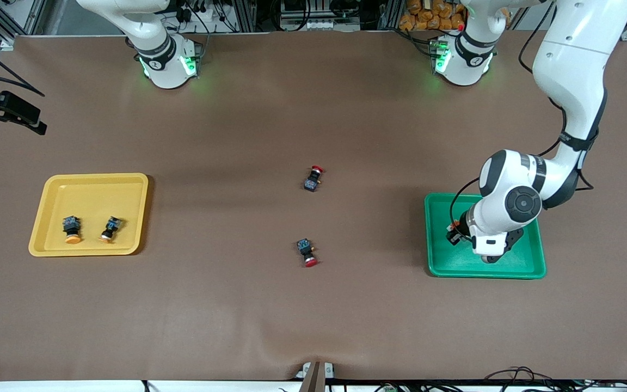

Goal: Place green and yellow buttons in trays
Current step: 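Carry the green switch into the green tray and open the left gripper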

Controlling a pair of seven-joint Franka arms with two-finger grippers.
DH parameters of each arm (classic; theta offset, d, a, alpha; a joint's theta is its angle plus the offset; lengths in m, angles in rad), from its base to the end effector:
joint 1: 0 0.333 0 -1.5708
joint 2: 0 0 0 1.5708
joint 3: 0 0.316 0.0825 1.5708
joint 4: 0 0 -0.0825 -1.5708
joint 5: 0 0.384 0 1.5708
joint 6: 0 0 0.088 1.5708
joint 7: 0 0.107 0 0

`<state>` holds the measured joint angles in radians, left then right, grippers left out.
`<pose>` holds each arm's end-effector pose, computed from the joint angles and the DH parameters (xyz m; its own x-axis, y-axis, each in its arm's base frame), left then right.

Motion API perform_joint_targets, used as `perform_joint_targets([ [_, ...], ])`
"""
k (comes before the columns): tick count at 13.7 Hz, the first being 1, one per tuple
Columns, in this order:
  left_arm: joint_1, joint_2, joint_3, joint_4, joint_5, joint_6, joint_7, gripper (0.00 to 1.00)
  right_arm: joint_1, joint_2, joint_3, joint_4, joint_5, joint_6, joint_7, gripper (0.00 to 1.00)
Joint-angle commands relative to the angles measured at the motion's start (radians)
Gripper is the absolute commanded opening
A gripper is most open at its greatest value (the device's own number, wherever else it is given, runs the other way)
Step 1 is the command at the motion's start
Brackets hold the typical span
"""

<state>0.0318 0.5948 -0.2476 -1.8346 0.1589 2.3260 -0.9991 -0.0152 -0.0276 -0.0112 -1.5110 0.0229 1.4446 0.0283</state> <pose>0.6251 -0.1252 0.2063 0.7589 0.6475 -0.0692 0.6457 -0.7620 -0.0494 0.5327 -0.0115 0.6566 0.9979 -0.0518 -0.0394 -0.0526 -0.9984 -0.0220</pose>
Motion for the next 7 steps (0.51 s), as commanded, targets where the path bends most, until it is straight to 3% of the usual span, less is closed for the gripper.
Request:
perform_joint_targets([
  [1,0.02,0.016,-0.009,0.001,0.013,0.024,0.031,0.0,-0.008,-0.005,-0.001,-0.003,0.012,0.003,0.013,1.0],
  [2,0.025,0.017,-0.01,0.001,0.014,0.026,0.034,0.0,-0.009,-0.003,-0.001,-0.003,0.012,0.003,0.012,1.0],
  [3,0.025,0.022,-0.01,0.001,0.013,0.029,0.037,0.07,-0.009,-0.003,-0.001,-0.002,0.012,0.005,0.01,1.0],
  [5,0.025,0.026,-0.01,-0.002,0.011,0.052,0.036,0.67,-0.009,-0.002,-0.001,-0.002,0.011,0.005,0.008,1.0],
  [7,0.023,0.028,-0.01,0.0,0.01,0.053,0.024,1.0,-0.009,-0.002,-0.001,-0.002,0.011,0.005,0.008,1.0],
])
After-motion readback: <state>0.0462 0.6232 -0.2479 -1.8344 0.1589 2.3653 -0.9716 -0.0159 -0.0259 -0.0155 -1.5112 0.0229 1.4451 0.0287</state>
